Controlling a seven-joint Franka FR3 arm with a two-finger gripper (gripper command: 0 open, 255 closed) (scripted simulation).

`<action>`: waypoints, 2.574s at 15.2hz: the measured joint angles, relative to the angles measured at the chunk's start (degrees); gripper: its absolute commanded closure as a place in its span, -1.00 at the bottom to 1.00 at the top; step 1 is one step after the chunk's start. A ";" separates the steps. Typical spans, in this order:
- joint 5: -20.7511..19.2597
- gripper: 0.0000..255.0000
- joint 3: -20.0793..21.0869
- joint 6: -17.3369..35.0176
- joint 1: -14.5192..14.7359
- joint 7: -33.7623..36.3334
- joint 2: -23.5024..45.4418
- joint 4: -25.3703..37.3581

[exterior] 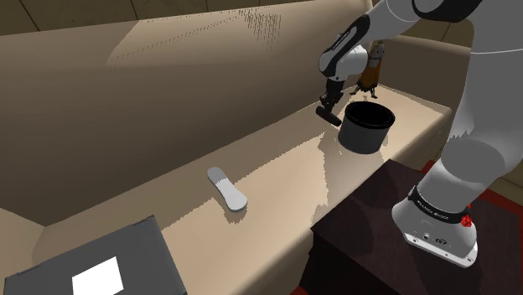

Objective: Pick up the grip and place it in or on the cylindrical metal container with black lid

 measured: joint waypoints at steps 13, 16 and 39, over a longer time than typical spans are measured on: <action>-0.77 -1.00 -0.31 0.30 0.94 1.90 0.25 1.15; -0.17 -1.00 0.04 2.66 0.90 2.13 2.03 1.42; 1.34 1.00 1.13 5.71 0.17 1.32 5.43 1.83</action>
